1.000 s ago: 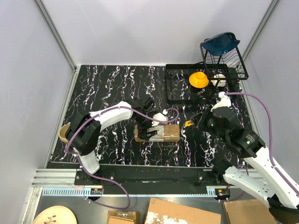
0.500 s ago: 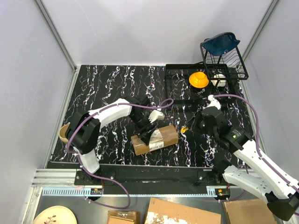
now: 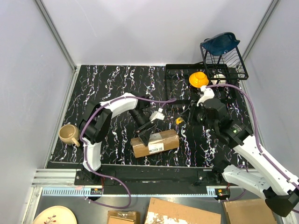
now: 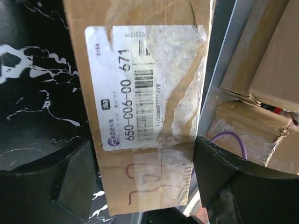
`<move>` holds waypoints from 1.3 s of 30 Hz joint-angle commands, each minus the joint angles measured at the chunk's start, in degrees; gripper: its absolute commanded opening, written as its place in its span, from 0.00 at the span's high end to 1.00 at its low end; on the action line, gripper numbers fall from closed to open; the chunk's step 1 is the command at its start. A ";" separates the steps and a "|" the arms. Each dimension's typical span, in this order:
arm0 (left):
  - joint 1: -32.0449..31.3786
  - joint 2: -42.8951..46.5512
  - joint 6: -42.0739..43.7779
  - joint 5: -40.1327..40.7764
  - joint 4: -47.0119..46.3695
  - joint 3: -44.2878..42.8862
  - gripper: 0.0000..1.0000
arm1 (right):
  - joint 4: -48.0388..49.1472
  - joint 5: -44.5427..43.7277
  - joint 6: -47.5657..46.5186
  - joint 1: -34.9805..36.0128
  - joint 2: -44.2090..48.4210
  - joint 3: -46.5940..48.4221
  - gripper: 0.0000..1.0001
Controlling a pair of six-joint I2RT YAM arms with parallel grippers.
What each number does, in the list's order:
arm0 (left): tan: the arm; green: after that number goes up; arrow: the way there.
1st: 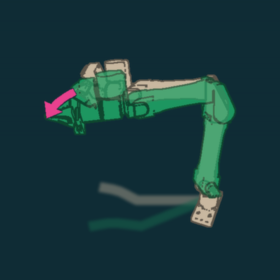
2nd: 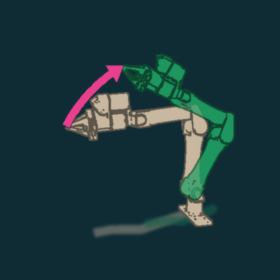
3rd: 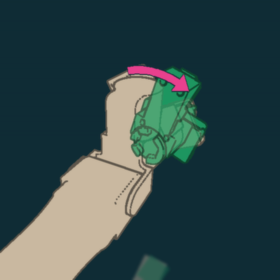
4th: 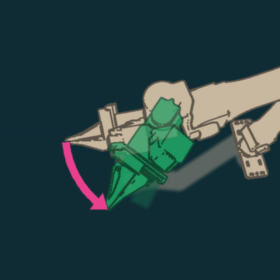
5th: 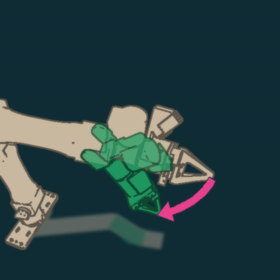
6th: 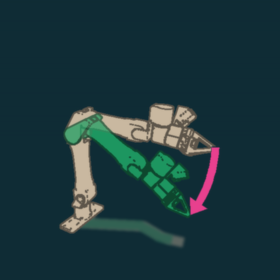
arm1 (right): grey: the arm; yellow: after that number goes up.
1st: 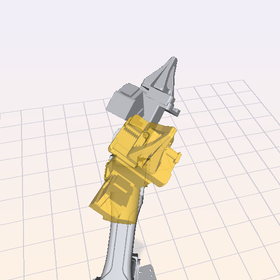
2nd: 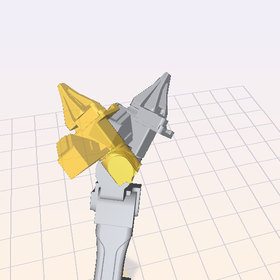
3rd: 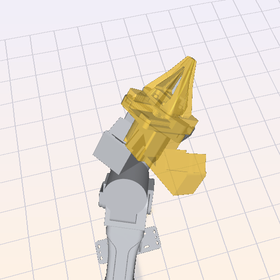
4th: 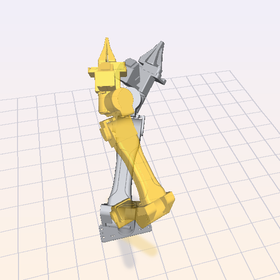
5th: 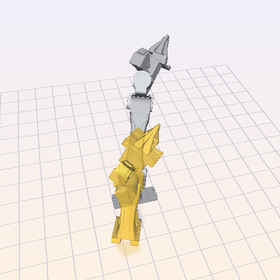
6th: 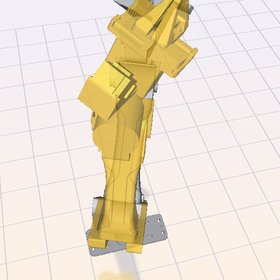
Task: Unpack the express box
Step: Adjust the express box at the center of the board.
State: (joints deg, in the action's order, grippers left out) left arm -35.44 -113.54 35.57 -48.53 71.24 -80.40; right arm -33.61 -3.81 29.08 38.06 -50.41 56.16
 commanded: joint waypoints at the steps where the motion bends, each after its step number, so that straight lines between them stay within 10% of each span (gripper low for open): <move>1: 1.16 0.86 7.40 -0.69 6.53 -7.13 0.24 | 1.79 -3.74 -5.61 -1.23 -1.61 3.78 1.00; 17: 5.47 11.28 12.23 1.95 5.67 -6.54 0.04 | 6.27 6.61 -8.25 -5.54 -10.41 1.59 1.00; 26: 5.12 35.73 9.43 7.84 -16.65 17.11 0.01 | 5.13 4.52 -8.25 -5.55 -16.90 2.02 1.00; 39: -7.18 35.40 7.14 31.73 -46.44 32.23 0.01 | 7.06 2.67 -8.16 -5.63 -22.63 4.13 1.00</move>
State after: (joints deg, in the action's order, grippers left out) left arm -41.17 -77.32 40.93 -27.86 39.46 -51.00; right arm -29.04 0.64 20.97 32.64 -75.44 57.67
